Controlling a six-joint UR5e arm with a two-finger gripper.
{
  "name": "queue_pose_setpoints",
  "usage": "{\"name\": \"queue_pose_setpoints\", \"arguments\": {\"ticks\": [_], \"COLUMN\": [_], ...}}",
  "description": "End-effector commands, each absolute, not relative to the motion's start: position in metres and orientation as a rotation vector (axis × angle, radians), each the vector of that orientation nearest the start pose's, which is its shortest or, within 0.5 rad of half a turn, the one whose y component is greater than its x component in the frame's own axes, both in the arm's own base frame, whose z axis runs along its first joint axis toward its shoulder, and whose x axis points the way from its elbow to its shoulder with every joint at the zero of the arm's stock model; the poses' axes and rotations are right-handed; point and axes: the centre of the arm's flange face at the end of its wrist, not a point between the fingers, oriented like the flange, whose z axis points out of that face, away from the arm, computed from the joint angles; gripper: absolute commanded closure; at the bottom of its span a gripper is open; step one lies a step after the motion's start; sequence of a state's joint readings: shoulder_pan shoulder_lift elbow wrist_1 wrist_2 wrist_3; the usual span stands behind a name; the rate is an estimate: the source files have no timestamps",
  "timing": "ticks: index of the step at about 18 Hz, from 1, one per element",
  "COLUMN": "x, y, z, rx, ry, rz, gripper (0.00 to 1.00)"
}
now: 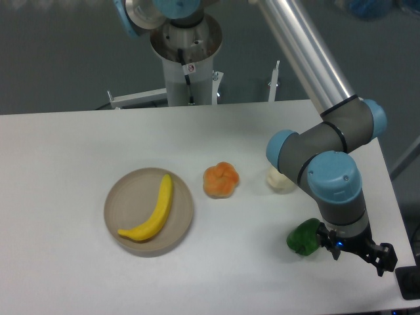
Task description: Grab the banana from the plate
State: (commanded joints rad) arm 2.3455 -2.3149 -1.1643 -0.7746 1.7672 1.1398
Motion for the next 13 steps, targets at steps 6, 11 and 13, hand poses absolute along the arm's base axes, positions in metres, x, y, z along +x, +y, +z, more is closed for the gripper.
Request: {"name": "queue_pose_setpoints", "arguments": {"ticks": [6, 11, 13], "x": [-0.440, -0.404, -0.378], "y": [0.627, 0.618, 0.612], "z": [0.321, 0.338, 0.335], "rx": [-2.944, -2.937, -2.953], "ry": [0.436, 0.401, 0.401], "rz": [0.649, 0.604, 0.564], "gripper": [0.00, 0.00, 0.00]}}
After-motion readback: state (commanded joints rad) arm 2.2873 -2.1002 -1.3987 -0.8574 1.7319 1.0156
